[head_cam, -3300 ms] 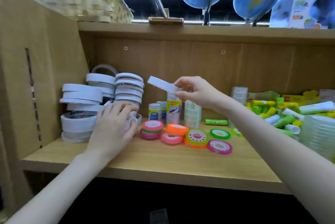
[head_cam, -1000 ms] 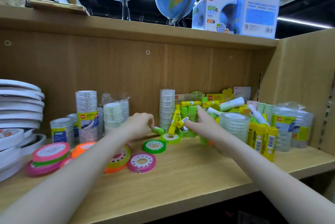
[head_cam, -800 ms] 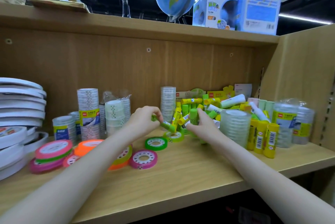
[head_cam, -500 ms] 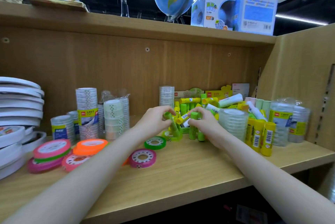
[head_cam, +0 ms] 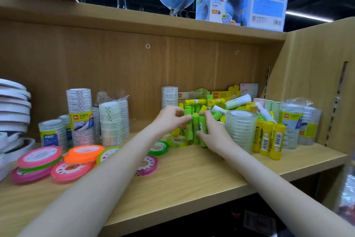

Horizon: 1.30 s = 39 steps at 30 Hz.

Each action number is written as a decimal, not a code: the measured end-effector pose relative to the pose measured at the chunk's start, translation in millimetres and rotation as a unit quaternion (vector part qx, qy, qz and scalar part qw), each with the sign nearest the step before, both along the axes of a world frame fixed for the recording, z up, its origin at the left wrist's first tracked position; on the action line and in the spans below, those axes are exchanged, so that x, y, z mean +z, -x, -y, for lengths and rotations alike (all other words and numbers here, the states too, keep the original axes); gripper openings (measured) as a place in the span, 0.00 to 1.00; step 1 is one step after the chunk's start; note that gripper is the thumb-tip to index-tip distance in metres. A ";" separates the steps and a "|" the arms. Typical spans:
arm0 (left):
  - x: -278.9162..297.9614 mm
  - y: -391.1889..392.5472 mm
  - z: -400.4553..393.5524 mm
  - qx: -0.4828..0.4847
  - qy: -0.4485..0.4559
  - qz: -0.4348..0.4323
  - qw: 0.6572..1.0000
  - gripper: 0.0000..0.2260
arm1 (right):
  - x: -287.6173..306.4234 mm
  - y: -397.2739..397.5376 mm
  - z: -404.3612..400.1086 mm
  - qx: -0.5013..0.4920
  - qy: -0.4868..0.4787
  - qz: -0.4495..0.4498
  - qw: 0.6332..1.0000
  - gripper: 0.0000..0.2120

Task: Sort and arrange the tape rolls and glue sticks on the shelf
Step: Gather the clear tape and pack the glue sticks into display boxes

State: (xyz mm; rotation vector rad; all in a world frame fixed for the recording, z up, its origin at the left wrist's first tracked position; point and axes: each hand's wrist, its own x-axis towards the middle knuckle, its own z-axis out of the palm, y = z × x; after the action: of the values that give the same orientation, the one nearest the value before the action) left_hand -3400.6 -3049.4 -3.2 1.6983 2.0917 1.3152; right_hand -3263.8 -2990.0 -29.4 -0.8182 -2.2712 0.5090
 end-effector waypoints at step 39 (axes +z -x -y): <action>-8.8 11.5 131.9 -0.016 0.239 -0.290 0.926 0.18 | -9.6 16.1 28.3 0.146 -0.124 0.189 0.963 0.14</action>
State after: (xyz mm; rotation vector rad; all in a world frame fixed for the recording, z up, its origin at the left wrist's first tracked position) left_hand -3412.1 -3181.3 -12.0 2.0164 2.3800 0.2307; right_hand -3280.0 -3018.3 -39.0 -0.4859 -2.7610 0.1964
